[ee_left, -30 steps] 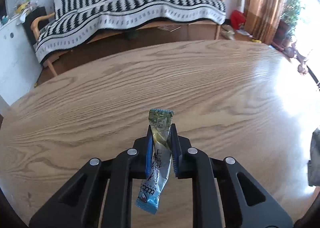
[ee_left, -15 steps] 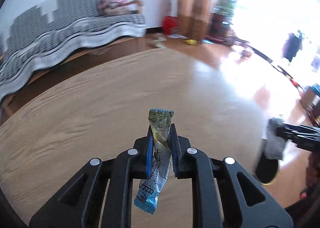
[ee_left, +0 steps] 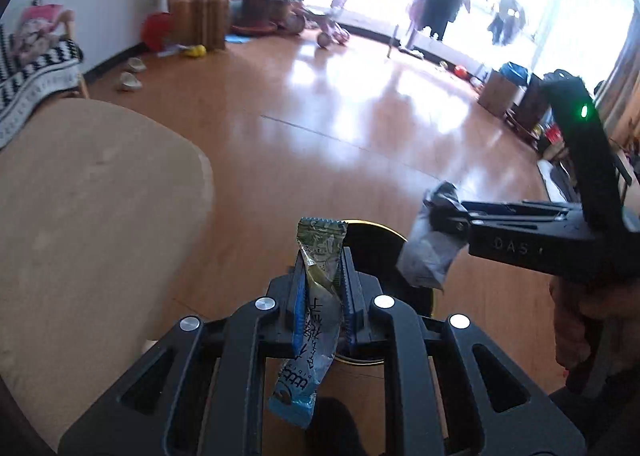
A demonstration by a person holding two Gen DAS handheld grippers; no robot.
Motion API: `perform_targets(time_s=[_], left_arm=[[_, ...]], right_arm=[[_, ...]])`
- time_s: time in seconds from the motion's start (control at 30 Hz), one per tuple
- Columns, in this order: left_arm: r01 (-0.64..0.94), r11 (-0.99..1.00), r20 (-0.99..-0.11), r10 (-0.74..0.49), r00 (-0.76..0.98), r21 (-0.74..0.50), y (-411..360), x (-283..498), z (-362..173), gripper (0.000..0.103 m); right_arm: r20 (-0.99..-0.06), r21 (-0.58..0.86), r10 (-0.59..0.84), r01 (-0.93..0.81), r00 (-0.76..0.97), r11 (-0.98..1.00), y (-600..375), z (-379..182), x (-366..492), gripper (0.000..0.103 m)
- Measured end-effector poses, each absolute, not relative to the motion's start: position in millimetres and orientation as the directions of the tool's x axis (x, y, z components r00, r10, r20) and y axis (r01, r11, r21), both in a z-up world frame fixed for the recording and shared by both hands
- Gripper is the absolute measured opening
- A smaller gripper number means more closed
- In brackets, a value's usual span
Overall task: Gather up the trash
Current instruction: 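Carry the WIPES packet and snack wrapper with both grippers over the bin, then open the left gripper to drop the wrapper while the right gripper releases the WIPES packet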
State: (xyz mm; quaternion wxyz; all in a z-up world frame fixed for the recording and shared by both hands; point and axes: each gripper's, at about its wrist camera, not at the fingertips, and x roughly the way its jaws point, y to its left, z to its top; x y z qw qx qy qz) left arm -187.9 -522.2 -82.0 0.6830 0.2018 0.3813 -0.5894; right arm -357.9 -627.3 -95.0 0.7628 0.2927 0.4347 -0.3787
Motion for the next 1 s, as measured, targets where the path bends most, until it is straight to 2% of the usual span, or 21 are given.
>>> perform_targets(time_s=[0.33,0.63,0.73,0.8,1.0], left_arm=[[0.955,0.173,-0.789,-0.608,-0.089,-0.242,-568,-208,-137,0.015],[0.951,0.148,-0.788,-0.602,-0.132,-0.273,-582,-206,-146,0.017],[0.951,0.155,-0.795,-0.593,-0.128,-0.268,-587,-203,-148,0.029],[0.951,0.162,-0.794,-0.597,-0.118,-0.264,-586,-204,-148,0.053],[0.951,0.162,-0.779,-0.617,-0.112,-0.265,-583,-202,-139,0.059]], right_arm=[[-0.915,0.046,-0.317,0.844,0.251,0.534,-639,-119,-359,0.040],[-0.919,0.036,-0.324,0.868,0.223,0.495,-655,-125,-365,0.040],[-0.921,0.027,-0.329,0.878,0.208,0.478,-657,-125,-367,0.040],[-0.923,0.022,-0.331,0.885,0.197,0.466,-659,-126,-369,0.040],[-0.925,0.030,-0.324,0.889,0.198,0.457,-663,-127,-372,0.040]])
